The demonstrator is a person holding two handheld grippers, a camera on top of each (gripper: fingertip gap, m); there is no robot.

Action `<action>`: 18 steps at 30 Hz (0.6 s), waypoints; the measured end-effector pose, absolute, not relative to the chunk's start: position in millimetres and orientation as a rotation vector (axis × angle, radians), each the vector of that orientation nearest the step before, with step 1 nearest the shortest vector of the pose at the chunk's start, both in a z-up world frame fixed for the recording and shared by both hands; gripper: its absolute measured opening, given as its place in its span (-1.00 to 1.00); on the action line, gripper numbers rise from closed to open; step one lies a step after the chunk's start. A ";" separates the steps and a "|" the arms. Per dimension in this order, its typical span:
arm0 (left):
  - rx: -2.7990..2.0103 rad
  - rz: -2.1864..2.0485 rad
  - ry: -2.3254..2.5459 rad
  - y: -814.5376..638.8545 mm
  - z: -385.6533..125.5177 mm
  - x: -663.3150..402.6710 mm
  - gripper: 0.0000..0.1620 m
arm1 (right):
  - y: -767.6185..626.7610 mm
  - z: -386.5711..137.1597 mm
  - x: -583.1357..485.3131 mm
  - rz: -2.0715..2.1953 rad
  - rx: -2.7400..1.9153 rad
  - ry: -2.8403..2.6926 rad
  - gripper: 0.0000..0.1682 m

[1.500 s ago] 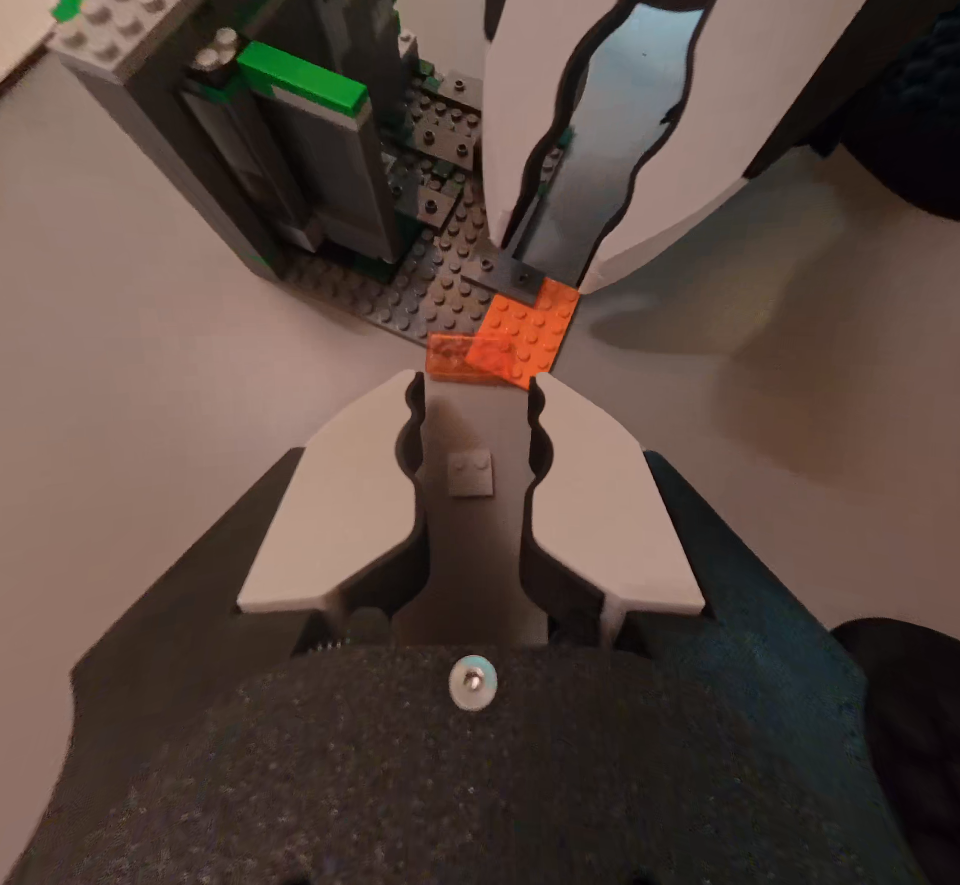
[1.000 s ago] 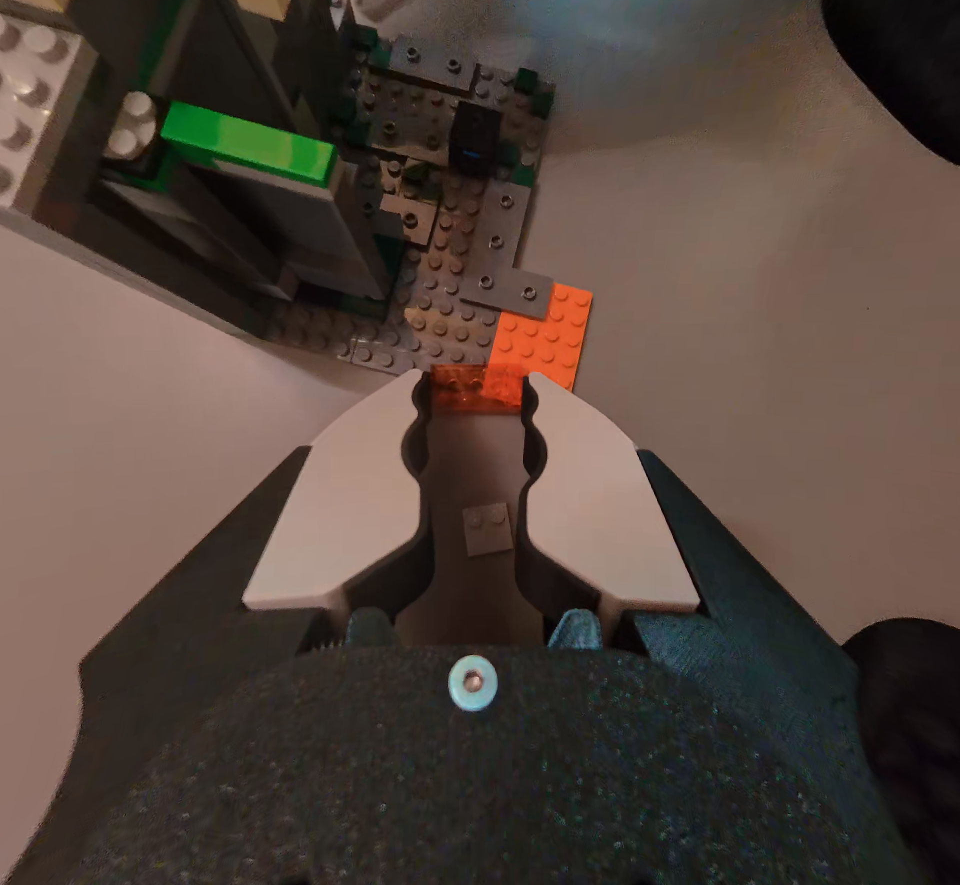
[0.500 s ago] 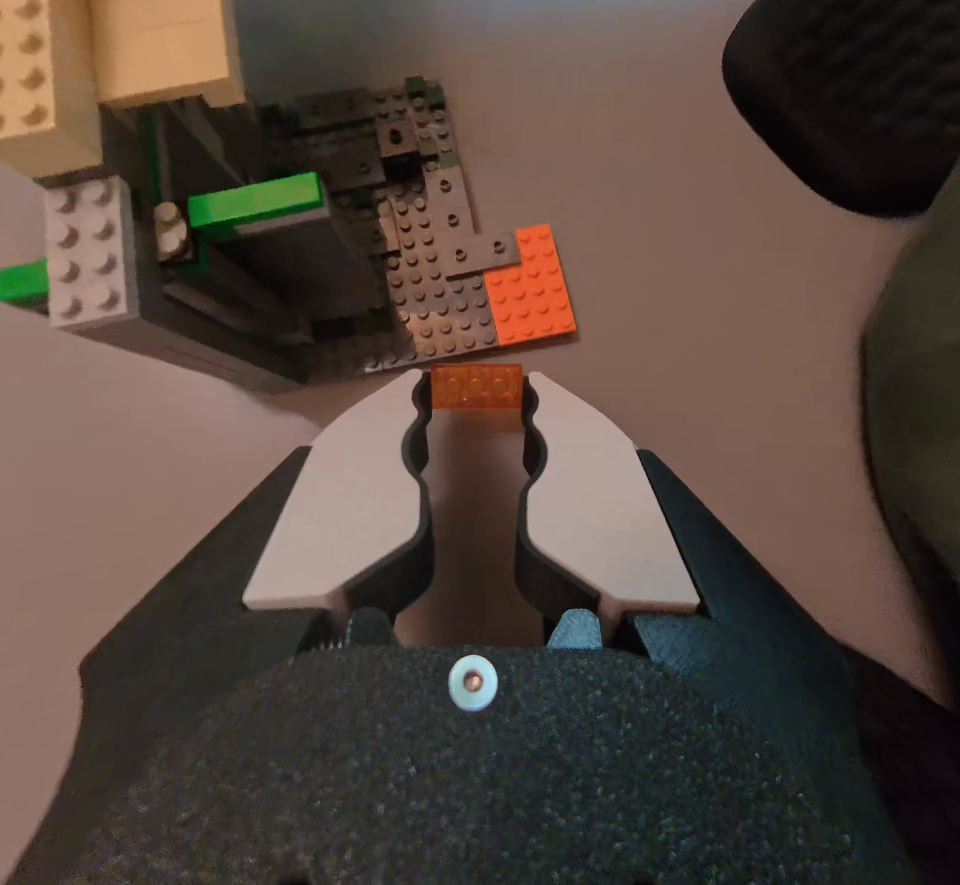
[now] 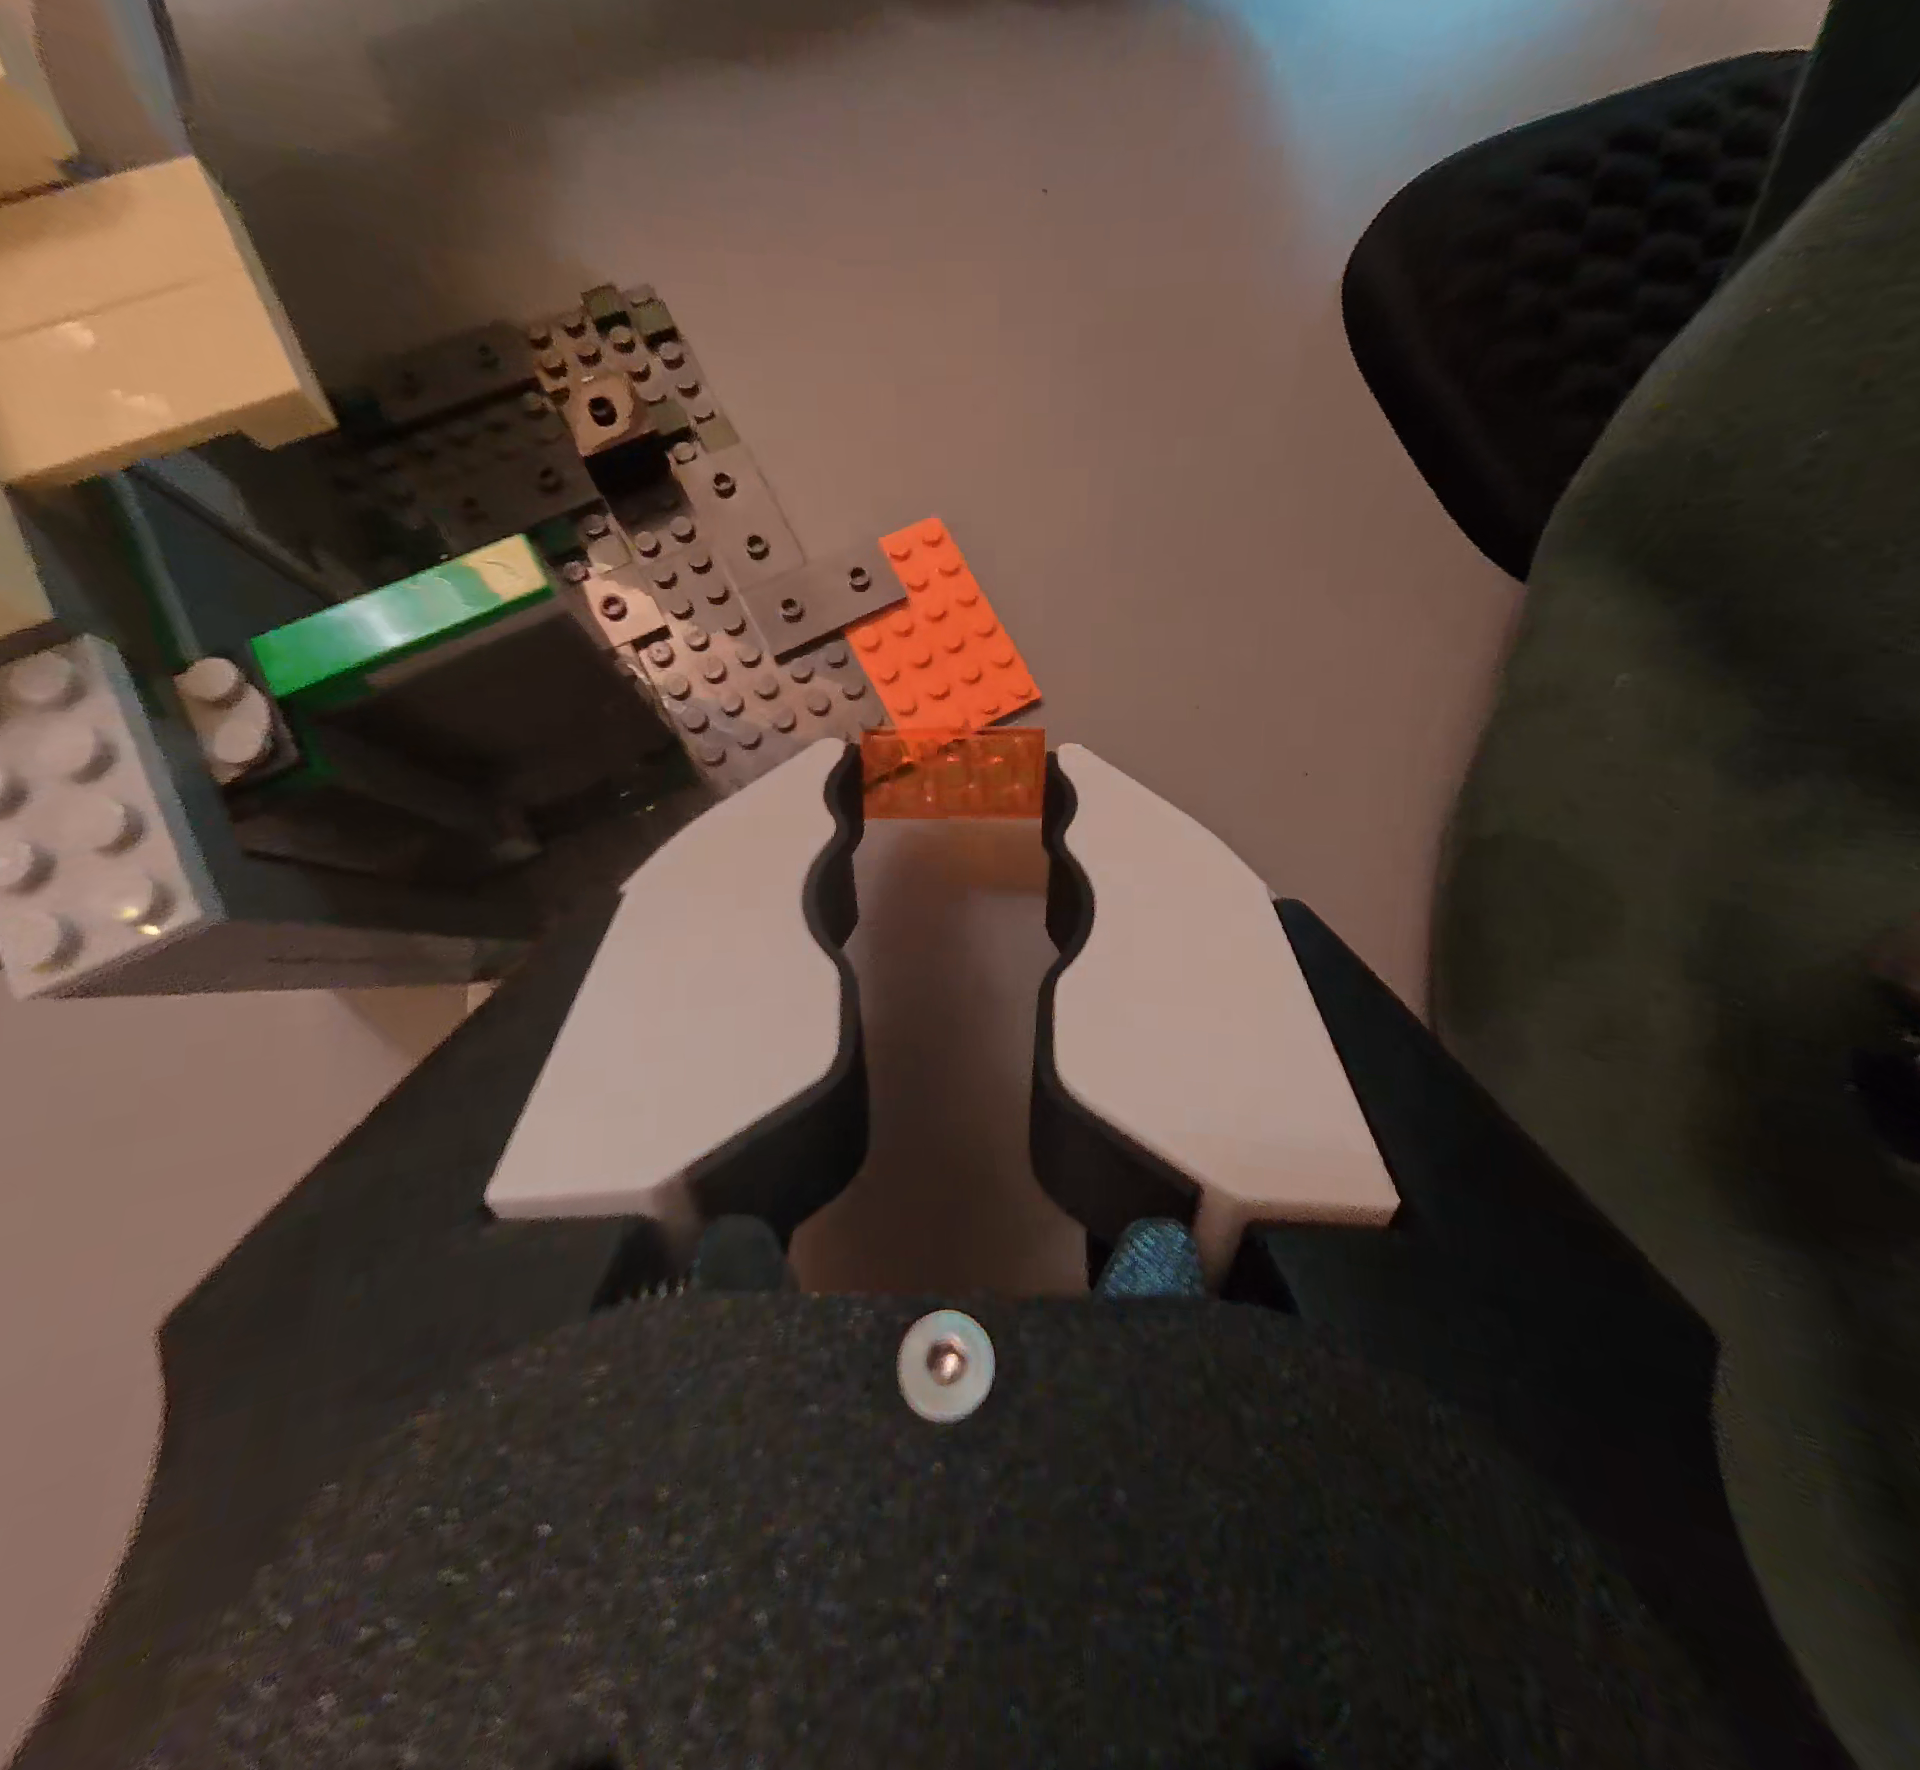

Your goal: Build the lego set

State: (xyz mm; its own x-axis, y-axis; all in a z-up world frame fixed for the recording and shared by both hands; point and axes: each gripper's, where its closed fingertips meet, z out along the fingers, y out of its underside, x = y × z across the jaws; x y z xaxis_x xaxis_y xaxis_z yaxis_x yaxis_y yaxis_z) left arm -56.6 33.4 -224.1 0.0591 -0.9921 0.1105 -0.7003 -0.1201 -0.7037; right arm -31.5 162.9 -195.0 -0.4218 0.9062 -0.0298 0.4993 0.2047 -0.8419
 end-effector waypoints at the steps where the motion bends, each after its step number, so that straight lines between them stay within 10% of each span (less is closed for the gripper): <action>1: -1.878 -0.812 1.675 35.3 -224.8 -56.8 -0.60 | 163.7 -191.5 -29.6 1.122 -1.324 -1.974 -0.64; 6: -1.899 -0.816 1.629 41.5 -227.1 -56.7 -0.59 | 151.7 -174.2 -11.4 1.015 -1.465 -1.768 -0.36; 18: -1.985 -0.777 1.571 45.8 -236.6 -42.6 -0.59 | 65.8 -177.5 12.4 0.752 -1.803 -1.232 -0.44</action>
